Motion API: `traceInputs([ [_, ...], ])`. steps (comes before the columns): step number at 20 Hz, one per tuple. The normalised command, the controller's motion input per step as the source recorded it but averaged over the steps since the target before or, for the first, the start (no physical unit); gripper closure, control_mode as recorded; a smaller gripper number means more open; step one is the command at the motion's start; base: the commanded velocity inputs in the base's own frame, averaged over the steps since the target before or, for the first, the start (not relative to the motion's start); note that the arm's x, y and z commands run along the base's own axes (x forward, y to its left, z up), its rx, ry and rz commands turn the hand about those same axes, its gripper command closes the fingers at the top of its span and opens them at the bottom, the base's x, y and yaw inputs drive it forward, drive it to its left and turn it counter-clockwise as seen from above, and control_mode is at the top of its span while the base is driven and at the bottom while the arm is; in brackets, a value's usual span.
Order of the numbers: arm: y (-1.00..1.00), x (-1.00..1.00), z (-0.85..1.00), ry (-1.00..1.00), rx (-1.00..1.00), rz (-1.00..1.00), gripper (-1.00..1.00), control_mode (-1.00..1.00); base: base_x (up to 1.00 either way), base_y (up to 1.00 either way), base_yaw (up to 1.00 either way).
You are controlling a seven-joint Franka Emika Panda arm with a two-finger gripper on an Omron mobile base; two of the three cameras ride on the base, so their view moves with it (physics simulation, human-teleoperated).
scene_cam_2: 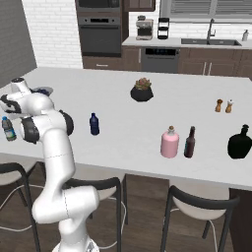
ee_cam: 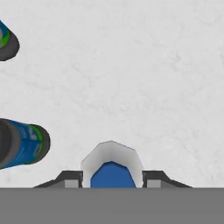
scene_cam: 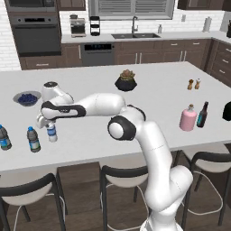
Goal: Move the plastic bottles in the middle to the plastics group, and the glass bottles in the middle to the glass group.
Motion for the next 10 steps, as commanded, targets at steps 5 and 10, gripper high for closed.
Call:
traceInputs([
  [5,0.00,0.00,-0.32,-0.02,0.00,0.09,1.00,-1.00,0.00,0.00,0.00],
  [10,0.00,0.00,-0.19,-0.06,0.03,0.09,1.00,-1.00,0.00,0.00,0.00],
])
